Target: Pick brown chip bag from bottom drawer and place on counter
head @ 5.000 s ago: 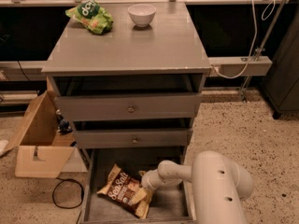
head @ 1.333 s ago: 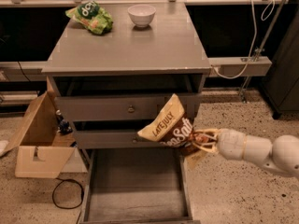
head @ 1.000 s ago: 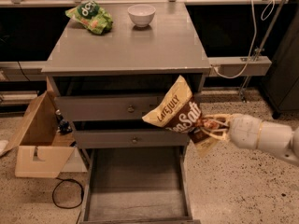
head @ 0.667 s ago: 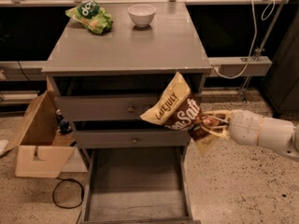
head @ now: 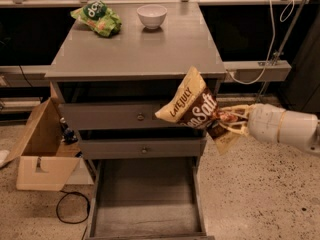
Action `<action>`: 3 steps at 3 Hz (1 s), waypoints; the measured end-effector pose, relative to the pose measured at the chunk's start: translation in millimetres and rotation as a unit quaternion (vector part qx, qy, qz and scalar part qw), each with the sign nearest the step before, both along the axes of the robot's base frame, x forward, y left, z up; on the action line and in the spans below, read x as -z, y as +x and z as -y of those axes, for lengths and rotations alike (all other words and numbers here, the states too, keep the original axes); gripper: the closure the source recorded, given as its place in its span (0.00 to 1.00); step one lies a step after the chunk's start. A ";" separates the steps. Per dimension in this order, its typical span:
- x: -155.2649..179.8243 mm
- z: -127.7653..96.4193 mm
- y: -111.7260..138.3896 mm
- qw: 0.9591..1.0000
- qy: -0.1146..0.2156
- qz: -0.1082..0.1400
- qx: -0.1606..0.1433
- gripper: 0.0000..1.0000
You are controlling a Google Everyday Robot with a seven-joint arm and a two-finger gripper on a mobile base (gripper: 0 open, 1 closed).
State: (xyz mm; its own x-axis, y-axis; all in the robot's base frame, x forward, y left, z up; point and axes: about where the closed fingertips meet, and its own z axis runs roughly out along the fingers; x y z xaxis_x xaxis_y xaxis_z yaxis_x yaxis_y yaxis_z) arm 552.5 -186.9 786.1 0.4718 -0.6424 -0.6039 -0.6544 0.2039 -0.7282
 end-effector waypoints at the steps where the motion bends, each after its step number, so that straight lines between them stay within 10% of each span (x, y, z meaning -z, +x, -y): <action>1: -42.2 16.9 40.5 0.998 -0.063 0.019 0.025 1.00; 3: -129.2 18.0 136.6 0.990 -0.133 0.037 0.011 1.00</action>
Offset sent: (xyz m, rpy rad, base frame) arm 0.1522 -0.0413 0.1457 -0.3636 -0.0694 -0.0923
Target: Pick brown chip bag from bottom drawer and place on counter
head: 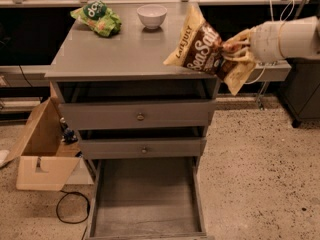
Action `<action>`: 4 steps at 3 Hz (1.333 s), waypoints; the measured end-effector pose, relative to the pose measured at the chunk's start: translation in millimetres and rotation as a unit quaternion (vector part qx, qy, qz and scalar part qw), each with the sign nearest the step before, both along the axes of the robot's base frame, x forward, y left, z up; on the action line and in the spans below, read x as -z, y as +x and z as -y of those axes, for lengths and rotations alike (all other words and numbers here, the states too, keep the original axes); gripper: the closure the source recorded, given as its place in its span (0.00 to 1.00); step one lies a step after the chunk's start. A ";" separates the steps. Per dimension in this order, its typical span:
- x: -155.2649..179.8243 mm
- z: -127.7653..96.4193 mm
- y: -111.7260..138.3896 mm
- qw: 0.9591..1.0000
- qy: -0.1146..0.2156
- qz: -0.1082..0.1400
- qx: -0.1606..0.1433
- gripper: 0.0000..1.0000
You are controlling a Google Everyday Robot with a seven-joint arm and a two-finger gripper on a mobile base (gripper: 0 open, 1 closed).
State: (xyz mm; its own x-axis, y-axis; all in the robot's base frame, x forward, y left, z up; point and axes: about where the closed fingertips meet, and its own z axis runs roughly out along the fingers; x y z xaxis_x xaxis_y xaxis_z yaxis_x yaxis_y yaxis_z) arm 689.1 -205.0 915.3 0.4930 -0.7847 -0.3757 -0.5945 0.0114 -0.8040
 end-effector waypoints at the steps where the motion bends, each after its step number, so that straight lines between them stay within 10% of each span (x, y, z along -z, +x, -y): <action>1: -32.2 -20.4 22.4 0.999 0.019 0.011 -0.042 1.00; 4: -84.7 -69.0 45.4 0.995 0.054 0.011 -0.085 1.00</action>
Offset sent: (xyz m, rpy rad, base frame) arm 0.0465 0.0447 0.1199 0.1342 -0.0888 0.1896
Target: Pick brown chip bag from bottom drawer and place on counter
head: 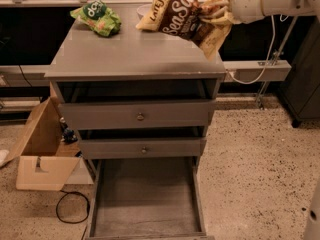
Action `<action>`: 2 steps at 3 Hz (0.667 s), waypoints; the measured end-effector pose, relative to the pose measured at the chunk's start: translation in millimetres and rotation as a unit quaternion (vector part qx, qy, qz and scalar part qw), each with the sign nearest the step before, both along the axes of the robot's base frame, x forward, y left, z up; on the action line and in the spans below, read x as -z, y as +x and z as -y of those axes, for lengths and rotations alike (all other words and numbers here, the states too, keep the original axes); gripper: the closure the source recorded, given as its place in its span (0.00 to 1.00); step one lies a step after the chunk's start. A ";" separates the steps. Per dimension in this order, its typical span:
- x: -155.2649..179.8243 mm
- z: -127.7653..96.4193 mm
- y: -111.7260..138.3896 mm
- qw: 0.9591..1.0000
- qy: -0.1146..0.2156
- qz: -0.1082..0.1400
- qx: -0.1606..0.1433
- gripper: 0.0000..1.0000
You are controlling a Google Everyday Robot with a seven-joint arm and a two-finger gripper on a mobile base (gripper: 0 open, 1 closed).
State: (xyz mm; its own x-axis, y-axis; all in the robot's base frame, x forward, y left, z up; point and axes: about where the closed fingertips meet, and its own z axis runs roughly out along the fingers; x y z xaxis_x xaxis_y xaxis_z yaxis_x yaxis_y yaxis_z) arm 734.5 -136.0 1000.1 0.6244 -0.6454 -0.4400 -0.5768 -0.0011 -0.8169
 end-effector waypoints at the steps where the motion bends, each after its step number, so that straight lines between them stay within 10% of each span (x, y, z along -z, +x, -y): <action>1: 14.2 -12.8 19.6 0.999 -0.021 -0.036 0.027 1.00; 2: 22.6 -20.2 30.7 0.997 -0.028 -0.055 0.037 1.00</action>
Offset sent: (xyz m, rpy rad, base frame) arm 0.0464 0.0200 -0.0238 -0.0750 0.1514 -0.1115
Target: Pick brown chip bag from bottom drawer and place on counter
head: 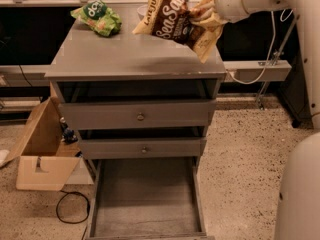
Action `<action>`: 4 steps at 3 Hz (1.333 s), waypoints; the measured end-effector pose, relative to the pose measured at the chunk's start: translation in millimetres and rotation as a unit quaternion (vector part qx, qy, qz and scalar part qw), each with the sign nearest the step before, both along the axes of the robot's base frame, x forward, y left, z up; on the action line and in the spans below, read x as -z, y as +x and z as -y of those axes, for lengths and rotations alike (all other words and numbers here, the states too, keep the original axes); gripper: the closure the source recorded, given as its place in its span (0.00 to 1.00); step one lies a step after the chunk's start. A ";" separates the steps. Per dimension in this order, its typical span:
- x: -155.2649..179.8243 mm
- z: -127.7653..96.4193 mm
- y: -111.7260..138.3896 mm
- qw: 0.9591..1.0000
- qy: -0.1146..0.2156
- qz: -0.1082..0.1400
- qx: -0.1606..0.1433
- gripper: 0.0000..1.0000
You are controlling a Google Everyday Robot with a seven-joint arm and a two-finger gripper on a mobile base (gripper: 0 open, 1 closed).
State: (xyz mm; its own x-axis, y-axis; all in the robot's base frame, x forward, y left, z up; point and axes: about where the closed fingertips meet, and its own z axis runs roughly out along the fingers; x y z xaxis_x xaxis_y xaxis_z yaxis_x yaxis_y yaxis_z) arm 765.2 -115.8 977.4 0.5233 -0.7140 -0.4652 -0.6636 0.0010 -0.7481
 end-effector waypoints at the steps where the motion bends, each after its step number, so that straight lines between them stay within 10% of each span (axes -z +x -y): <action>1: 5.3 -14.1 8.7 1.000 -0.003 -0.017 -0.004 0.73; 4: 11.2 -27.0 12.1 0.999 -0.009 -0.037 -0.024 0.04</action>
Offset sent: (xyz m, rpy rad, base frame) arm 0.0186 0.0265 0.0015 -0.0227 0.0584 0.0408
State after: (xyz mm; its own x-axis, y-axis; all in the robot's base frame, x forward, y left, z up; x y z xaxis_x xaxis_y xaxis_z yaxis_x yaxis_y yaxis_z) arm 777.4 -88.8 966.2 0.5224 -0.6974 -0.4907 -0.7161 -0.0462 -0.6965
